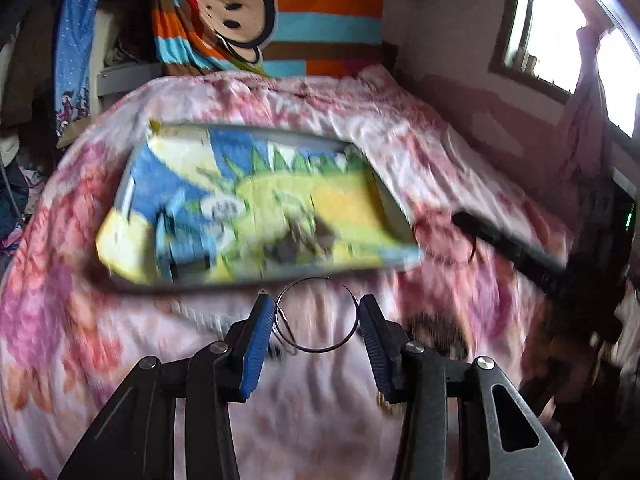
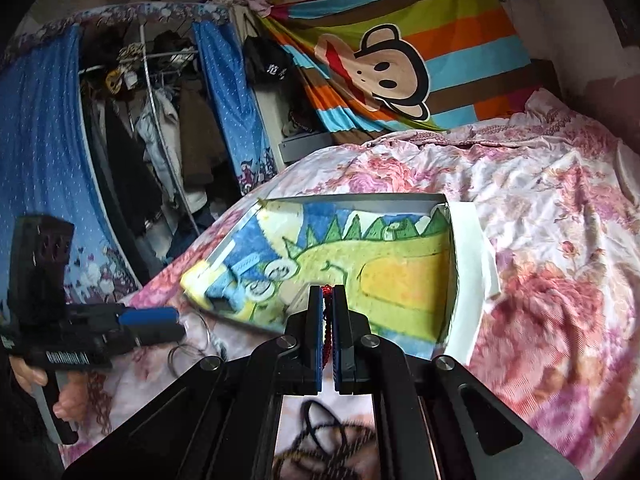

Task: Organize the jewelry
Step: 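Carry the rings with the left tool into the tray while the right tool carries the red tie there, then open both tools in the tray and withdraw them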

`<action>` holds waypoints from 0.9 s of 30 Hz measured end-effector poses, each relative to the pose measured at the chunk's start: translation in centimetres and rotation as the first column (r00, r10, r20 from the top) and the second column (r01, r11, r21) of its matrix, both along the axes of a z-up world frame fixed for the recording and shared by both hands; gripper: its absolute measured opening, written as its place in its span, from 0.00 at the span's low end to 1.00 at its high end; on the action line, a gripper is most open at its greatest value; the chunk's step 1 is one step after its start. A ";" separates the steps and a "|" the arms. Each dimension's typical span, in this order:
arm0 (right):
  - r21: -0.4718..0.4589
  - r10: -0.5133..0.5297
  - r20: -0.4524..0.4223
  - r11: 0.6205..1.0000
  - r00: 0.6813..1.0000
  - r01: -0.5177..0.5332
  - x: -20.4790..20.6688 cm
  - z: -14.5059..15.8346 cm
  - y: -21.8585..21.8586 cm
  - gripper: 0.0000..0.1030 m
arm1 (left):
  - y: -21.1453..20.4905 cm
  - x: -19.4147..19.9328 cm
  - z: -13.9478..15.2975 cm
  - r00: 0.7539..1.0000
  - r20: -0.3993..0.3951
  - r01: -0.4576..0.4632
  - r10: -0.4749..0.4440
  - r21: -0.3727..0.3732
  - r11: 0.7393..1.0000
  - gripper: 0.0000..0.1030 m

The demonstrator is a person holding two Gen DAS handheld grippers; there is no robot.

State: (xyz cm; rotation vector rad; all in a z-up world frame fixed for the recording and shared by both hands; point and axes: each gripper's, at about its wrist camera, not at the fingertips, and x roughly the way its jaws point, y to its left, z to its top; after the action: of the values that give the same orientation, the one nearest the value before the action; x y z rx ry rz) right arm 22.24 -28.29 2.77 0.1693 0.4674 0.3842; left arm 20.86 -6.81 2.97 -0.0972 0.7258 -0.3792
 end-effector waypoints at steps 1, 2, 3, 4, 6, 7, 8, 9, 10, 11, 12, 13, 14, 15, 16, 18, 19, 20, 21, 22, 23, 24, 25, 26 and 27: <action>0.004 -0.004 0.000 1.000 1.000 0.004 0.5 -0.3 0.0 0.04 | 0.2 0.8 0.6 1.000 0.013 -0.017 0.017 -0.014 1.000 0.41; 0.012 -0.007 0.000 1.000 1.000 0.007 1.1 -0.6 0.0 0.04 | 0.4 1.7 1.1 0.999 0.026 -0.037 0.038 -0.027 0.999 0.41; 0.021 -0.012 -0.004 1.000 1.000 0.012 1.9 -1.1 -0.1 0.04 | 0.5 2.4 1.4 0.998 0.037 -0.052 0.054 -0.033 0.998 0.41; 0.027 -0.015 -0.011 1.000 1.000 0.016 2.5 -1.6 -0.1 0.04 | 0.6 3.3 1.8 0.996 0.049 -0.070 0.072 -0.041 0.997 0.41; 0.046 -0.020 -0.040 0.999 0.999 0.021 4.0 -2.6 -0.2 0.04 | 0.6 5.2 2.2 0.993 0.062 -0.097 0.100 -0.046 0.994 0.41; 0.049 -0.023 -0.057 0.998 0.998 0.026 4.8 -3.1 -0.2 0.04 | 0.4 6.3 2.0 0.992 0.058 -0.105 0.108 -0.041 0.994 0.41; 0.042 -0.026 -0.078 0.999 0.997 0.029 5.6 -3.8 -0.1 0.04 | 0.2 7.0 1.7 0.992 0.052 -0.112 0.113 -0.033 0.993 0.41; 0.037 -0.029 -0.088 0.999 0.996 0.032 6.0 -4.2 -0.1 0.04 | 0.0 7.7 1.3 0.992 0.047 -0.117 0.118 -0.024 0.993 0.41; 0.029 -0.035 -0.105 0.999 0.994 0.039 6.5 -4.8 -0.1 0.04 | -0.2 8.6 0.7 0.992 0.035 -0.122 0.123 -0.012 0.992 0.41; 0.025 -0.039 -0.119 0.999 0.992 0.043 6.8 -5.2 -0.1 0.04 | -0.4 9.3 0.0 0.992 0.021 -0.125 0.125 -0.006 0.992 0.41; 0.020 -0.043 -0.135 0.999 0.990 0.046 7.1 -5.7 -0.1 0.04 | -0.6 10.2 -1.0 0.992 -0.003 -0.130 0.130 -0.003 0.992 0.41; 0.017 -0.048 -0.149 0.999 0.988 0.052 7.4 -6.1 -0.2 0.04 | -0.7 10.5 -1.6 0.991 -0.017 -0.134 0.134 -0.003 0.991 0.41; 0.019 -0.052 -0.160 0.998 0.986 0.056 7.6 -6.4 -0.4 0.04 | -0.8 10.8 -2.3 0.990 -0.030 -0.139 0.139 -0.005 0.990 0.41; 0.028 -0.055 -0.172 0.998 0.984 0.060 7.8 -6.7 -0.7 0.04 | -0.7 11.1 -3.0 0.989 -0.043 -0.145 0.144 -0.010 0.989 0.41; 0.035 -0.058 -0.176 0.997 0.983 0.065 7.9 -6.8 -0.8 0.04 | -0.7 11.4 -3.7 0.987 -0.060 -0.151 0.150 -0.021 0.988 0.41; 0.040 -0.066 -0.182 0.996 0.981 0.075 7.8 -7.0 -1.1 0.04 | -0.4 11.6 -4.5 0.983 -0.075 -0.170 0.166 -0.049 0.984 0.42; 0.038 -0.071 -0.187 0.996 0.980 0.079 7.9 -7.1 -1.1 0.04 | -0.2 11.7 -4.6 0.981 -0.080 -0.182 0.177 -0.059 0.981 0.42; 0.033 -0.076 -0.190 0.996 0.979 0.083 7.8 -7.2 -1.1 0.05 | 0.0 11.8 -4.6 0.979 -0.088 -0.189 0.183 -0.064 0.980 0.42; 0.026 -0.083 -0.191 0.996 0.978 0.090 7.8 -7.2 -1.1 0.05 | 0.1 11.9 -4.6 0.978 -0.100 -0.192 0.185 -0.072 0.979 0.42; 0.024 -0.087 -0.185 0.995 0.979 0.093 7.7 -7.1 -1.0 0.05 | 0.2 12.0 -4.6 0.976 -0.108 -0.195 0.187 -0.073 0.978 0.42; 0.022 -0.089 -0.181 0.995 0.979 0.095 7.6 -7.0 -1.1 0.07 | 0.3 12.1 -4.6 0.974 -0.119 -0.202 0.193 -0.070 0.977 0.47; 0.016 -0.096 -0.174 0.995 0.980 0.100 7.5 -6.9 -1.1 0.11 | 0.4 12.1 -4.6 0.972 -0.124 -0.208 0.198 -0.070 0.976 0.52; 0.012 -0.100 -0.167 0.995 0.981 0.104 7.4 -6.8 -1.1 0.15 | 0.5 12.0 -4.5 0.971 -0.124 -0.216 0.205 -0.077 0.973 0.64; 0.007 -0.105 -0.160 0.994 0.982 0.107 7.2 -6.7 -1.1 0.25 | 0.7 11.7 -4.3 0.971 -0.113 -0.223 0.212 -0.092 0.971 0.70; 0.000 -0.112 -0.147 0.994 0.983 0.113 7.0 -6.5 -1.1 0.34 | 1.0 11.5 -4.1 0.971 -0.106 -0.225 0.214 -0.105 0.969 0.72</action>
State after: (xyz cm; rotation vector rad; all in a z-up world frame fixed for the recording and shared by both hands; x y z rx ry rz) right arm 29.23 -29.36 -3.70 0.2321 0.5988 0.2639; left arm 32.35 -5.85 -1.12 -0.3055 0.7767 -0.2049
